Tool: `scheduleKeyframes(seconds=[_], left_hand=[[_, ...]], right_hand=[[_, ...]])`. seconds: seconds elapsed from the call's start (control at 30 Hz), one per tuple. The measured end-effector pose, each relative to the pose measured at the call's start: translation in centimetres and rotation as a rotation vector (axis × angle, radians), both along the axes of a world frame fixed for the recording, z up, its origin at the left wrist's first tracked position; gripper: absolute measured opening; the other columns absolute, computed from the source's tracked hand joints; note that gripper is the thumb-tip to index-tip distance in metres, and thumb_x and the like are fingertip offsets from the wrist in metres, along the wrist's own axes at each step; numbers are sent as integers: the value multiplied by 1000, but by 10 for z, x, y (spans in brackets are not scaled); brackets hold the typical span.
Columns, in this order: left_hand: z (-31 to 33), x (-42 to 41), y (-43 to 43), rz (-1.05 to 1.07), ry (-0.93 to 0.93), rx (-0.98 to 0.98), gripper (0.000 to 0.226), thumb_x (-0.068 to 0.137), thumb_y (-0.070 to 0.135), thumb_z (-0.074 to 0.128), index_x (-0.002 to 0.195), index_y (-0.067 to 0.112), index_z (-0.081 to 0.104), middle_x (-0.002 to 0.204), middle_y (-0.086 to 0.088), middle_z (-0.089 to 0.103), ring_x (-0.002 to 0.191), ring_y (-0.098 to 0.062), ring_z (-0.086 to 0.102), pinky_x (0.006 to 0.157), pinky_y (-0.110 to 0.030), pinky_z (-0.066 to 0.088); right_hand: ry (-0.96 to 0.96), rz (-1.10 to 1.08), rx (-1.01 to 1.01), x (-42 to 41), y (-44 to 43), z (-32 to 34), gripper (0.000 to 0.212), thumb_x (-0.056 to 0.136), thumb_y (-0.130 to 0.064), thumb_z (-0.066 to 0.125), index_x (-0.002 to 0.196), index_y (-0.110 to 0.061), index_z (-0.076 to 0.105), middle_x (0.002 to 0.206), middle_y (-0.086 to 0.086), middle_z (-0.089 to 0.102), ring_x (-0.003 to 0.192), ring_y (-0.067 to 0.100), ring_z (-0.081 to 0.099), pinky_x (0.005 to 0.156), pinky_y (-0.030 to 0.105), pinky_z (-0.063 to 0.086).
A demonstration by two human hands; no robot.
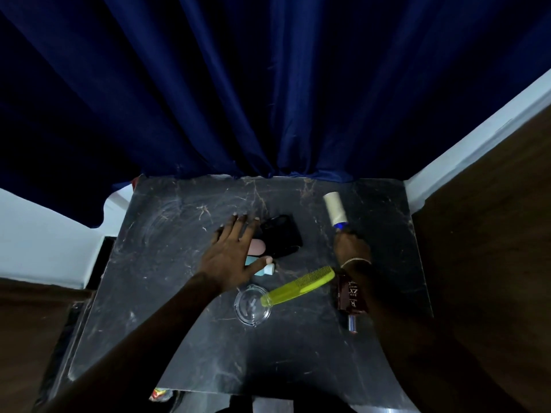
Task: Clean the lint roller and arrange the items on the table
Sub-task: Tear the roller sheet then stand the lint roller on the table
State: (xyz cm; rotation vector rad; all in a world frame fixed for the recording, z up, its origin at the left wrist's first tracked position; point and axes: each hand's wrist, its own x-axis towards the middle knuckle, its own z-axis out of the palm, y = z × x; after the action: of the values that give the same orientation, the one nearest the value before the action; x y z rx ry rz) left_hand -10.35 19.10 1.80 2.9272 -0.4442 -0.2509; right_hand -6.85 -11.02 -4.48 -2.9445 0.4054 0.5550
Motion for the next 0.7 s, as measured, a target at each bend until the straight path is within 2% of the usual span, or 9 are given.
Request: scheduleKeyframes(seconds=[0.1,0.17,0.3,0.4,0.57,0.7], left_hand=[[-1,1,-1,1,0,9,103,84,91,13,161,23,11,169,-10,19,158,-30,13,124,-55,25],[-2,2,-2,2,4,21,101,84,90,13,161,24,9,170,-9,16,159,-28,11,125,-54,24],[-5,3,-2,1,-10,31,97,88,87,20,161,24,9,170,-8,17,158,-28,14,124,-52,23],[-5,2,-1,0,-5,33,98,87,88,18,161,24,8,169,-9,17,158,-29,15,124,-54,26],[-4,2,1,-5,-6,30,97,87,87,18,161,24,9,169,-9,19,158,-29,16,124,-54,26],[-4,4,6,7,-16,25,94,89,85,24,161,26,9,169,-8,18,158,-29,15,124,-54,24]], right_hand=[[-38,-237,42,-1,-37,-3,41,106,-23,36,130,4,55,124,24,66,116,42,64,96,47,52],[-81,-376,49,-7,-54,-4,44,106,-24,36,133,7,51,124,26,65,114,44,64,94,49,52],[-104,-493,54,-13,-61,-1,49,107,-28,35,135,11,46,121,28,66,110,45,66,89,49,53],[-81,-385,19,-10,-46,2,47,107,-22,33,136,13,45,124,28,65,114,45,64,94,49,51],[1,-51,-2,-5,9,12,40,107,-22,31,134,4,46,119,17,71,111,38,69,92,43,53],[1,125,-19,-6,43,15,45,109,-23,19,139,4,39,122,15,70,114,34,68,95,41,52]])
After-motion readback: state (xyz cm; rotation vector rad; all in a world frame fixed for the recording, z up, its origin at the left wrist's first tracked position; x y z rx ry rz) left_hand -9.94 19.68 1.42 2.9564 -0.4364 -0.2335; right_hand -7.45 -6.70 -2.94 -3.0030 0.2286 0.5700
